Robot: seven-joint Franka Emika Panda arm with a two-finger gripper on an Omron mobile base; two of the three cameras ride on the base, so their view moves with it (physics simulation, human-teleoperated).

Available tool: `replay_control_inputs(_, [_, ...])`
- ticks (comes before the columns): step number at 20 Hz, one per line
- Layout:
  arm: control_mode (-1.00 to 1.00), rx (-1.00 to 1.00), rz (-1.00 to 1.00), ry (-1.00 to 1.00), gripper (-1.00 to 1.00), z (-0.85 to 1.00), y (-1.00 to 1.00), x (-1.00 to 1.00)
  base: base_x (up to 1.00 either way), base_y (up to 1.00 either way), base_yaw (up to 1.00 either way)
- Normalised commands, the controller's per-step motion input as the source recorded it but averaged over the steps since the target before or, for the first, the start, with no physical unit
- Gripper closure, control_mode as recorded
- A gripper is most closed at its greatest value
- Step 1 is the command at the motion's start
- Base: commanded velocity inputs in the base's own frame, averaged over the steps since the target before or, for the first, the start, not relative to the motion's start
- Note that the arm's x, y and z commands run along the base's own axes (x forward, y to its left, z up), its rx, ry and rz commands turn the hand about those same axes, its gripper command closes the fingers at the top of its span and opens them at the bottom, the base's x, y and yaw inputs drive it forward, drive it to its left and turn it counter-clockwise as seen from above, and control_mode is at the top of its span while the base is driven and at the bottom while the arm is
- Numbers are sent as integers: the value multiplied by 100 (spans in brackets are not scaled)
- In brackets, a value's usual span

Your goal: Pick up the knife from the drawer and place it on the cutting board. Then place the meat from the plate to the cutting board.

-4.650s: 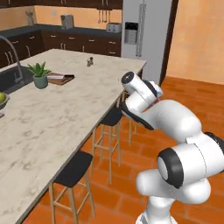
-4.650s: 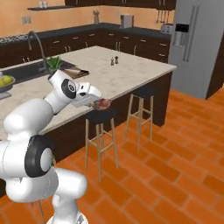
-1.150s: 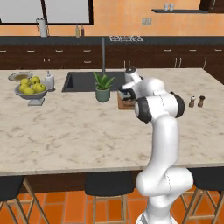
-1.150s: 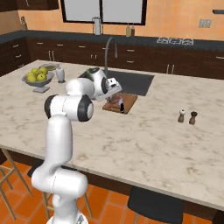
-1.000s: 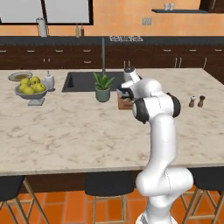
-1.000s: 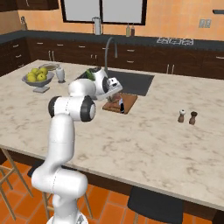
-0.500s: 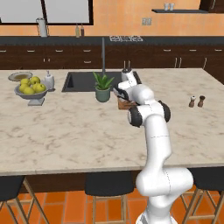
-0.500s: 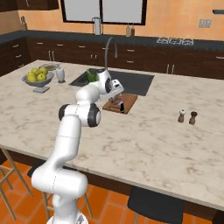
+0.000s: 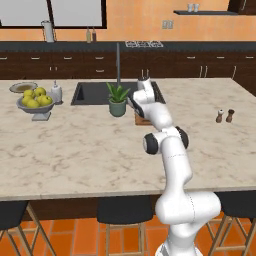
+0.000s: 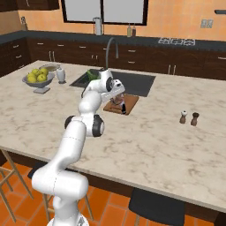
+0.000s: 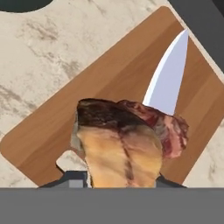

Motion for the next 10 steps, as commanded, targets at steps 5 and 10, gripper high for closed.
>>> replay_control_inputs(5, [-100, 0, 4, -10, -100, -7, 0, -33, 0, 0, 0])
replay_control_inputs(10, [-100, 0, 2, -18, -100, -1, 11, -62, 0, 0, 0])
